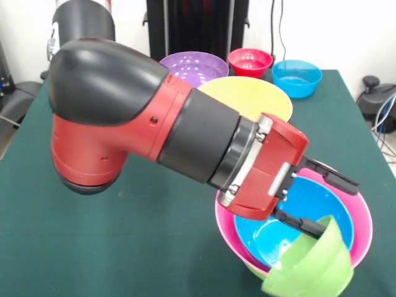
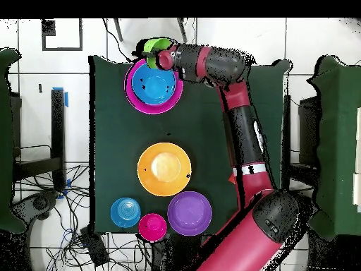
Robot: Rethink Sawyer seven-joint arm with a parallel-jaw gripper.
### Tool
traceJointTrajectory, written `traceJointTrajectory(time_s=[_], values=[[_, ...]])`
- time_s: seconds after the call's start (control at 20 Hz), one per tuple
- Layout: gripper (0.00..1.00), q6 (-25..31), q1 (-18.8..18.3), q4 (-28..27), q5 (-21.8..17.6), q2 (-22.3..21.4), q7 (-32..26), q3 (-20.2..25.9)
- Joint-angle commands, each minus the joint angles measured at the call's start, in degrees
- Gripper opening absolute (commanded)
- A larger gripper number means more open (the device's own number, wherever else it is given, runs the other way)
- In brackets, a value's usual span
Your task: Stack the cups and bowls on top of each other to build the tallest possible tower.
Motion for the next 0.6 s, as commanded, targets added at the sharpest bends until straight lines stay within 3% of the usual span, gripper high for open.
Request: traceJointTrajectory(time_s=[0.05, 0.6], values=[[1.0, -4.3, 0.03, 4.14, -3.54, 2.29, -10.71, -6.96], [1.0, -13.65, -3.41, 13.97, -5.87, 2.3, -6.15, -8.12]])
